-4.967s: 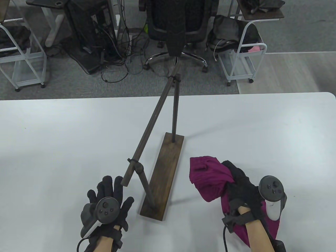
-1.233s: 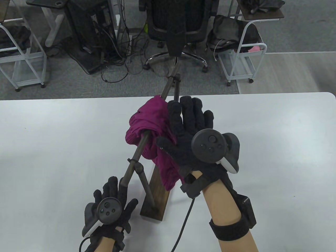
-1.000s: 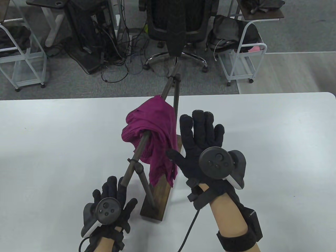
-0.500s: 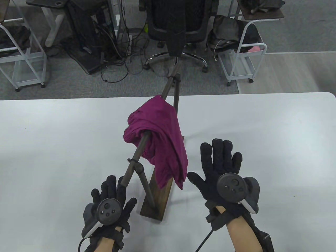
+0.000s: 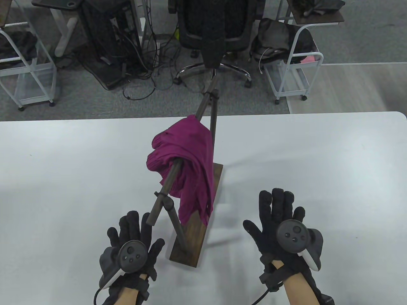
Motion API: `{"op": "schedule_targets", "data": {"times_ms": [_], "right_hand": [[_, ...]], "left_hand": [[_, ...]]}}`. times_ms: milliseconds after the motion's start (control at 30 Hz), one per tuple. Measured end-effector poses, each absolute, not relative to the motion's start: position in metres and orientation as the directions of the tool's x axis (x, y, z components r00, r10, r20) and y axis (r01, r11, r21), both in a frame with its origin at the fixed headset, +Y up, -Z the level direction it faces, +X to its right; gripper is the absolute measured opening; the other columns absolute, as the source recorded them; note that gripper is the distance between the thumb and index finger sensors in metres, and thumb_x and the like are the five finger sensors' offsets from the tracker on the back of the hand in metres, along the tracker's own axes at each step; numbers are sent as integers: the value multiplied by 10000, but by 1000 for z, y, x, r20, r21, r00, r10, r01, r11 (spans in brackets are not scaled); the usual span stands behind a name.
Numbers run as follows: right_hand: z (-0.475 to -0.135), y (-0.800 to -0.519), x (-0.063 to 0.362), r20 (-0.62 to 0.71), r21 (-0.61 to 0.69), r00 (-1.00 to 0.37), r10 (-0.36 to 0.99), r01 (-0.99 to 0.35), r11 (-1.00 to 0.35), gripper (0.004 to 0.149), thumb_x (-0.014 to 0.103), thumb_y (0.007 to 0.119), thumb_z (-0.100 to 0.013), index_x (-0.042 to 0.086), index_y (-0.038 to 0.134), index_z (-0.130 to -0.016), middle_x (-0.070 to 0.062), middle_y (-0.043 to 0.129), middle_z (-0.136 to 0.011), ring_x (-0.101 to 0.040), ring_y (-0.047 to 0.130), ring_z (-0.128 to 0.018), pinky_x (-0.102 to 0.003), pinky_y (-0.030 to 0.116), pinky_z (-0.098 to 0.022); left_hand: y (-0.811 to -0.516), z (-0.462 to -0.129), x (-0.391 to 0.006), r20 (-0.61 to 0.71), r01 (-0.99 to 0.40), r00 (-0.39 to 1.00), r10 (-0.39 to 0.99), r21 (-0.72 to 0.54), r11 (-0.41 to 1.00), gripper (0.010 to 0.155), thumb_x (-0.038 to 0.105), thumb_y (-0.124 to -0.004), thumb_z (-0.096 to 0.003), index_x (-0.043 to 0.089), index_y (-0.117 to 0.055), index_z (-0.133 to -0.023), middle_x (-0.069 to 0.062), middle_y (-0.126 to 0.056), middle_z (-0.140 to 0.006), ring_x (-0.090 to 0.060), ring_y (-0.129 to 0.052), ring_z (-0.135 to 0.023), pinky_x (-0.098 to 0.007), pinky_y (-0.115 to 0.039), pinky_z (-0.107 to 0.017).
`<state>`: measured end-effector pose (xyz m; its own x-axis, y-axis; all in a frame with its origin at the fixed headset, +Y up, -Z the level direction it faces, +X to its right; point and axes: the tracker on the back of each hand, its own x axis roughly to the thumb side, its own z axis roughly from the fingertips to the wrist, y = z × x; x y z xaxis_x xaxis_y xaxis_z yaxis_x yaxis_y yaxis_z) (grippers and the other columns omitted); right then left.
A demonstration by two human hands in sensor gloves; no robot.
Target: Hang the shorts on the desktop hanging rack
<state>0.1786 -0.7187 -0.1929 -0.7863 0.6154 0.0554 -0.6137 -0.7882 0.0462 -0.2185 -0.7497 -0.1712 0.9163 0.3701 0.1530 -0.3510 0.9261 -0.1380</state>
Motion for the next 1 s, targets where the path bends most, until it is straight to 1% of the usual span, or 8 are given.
{"op": "schedule_targets", "data": {"times_ms": [167,233,367,533,700,1000], "right_hand": [[-188,-731,176,37,61,-809,587,-585,-809,819,713,525,-536,417,-26,-1065,78,-239,-1133,-211,-323,-1033,-579,-256,-644],[-187,-733,174,30,81,-821,570,-566,-820,826,714,528,-534,416,-37,-1059,74,-248,-1124,-216,-324,-1027,-584,-253,-639],[-184,-734,169,24,99,-850,527,-522,-847,841,718,533,-528,417,-58,-1046,68,-267,-1108,-223,-335,-1014,-592,-251,-631],[-183,-742,167,-1,117,-864,503,-499,-858,842,722,524,-522,428,-81,-1029,67,-288,-1092,-222,-348,-1004,-599,-256,-621],[-180,-753,164,-49,194,-901,430,-431,-881,845,727,507,-509,445,-127,-992,61,-323,-1062,-232,-366,-985,-604,-260,-607],[-178,-761,155,-59,224,-932,358,-362,-905,853,720,496,-505,436,-157,-976,51,-337,-1046,-237,-368,-977,-607,-254,-609]], "left_hand": [[-749,-171,-218,153,-335,923,353,-133,933,791,536,-548,-603,186,-84,-1140,-281,35,-1144,-567,-38,-1077,-790,-8,-654],[-750,-171,-218,150,-333,924,353,-142,932,788,535,-547,-604,192,-80,-1138,-273,46,-1142,-557,-17,-1075,-773,31,-655],[-751,-172,-220,137,-326,928,346,-145,934,789,534,-547,-604,190,-77,-1136,-261,54,-1141,-540,5,-1076,-762,43,-652],[-750,-171,-220,133,-323,931,341,-140,936,792,538,-547,-603,196,-73,-1136,-262,59,-1139,-558,37,-1060,-781,39,-640],[-750,-172,-221,127,-324,931,342,-138,936,792,540,-547,-603,197,-74,-1137,-262,60,-1141,-557,47,-1058,-789,37,-636],[-749,-172,-222,119,-329,931,346,-139,934,791,541,-547,-603,196,-80,-1140,-264,58,-1142,-568,42,-1054,-790,34,-637]]}}
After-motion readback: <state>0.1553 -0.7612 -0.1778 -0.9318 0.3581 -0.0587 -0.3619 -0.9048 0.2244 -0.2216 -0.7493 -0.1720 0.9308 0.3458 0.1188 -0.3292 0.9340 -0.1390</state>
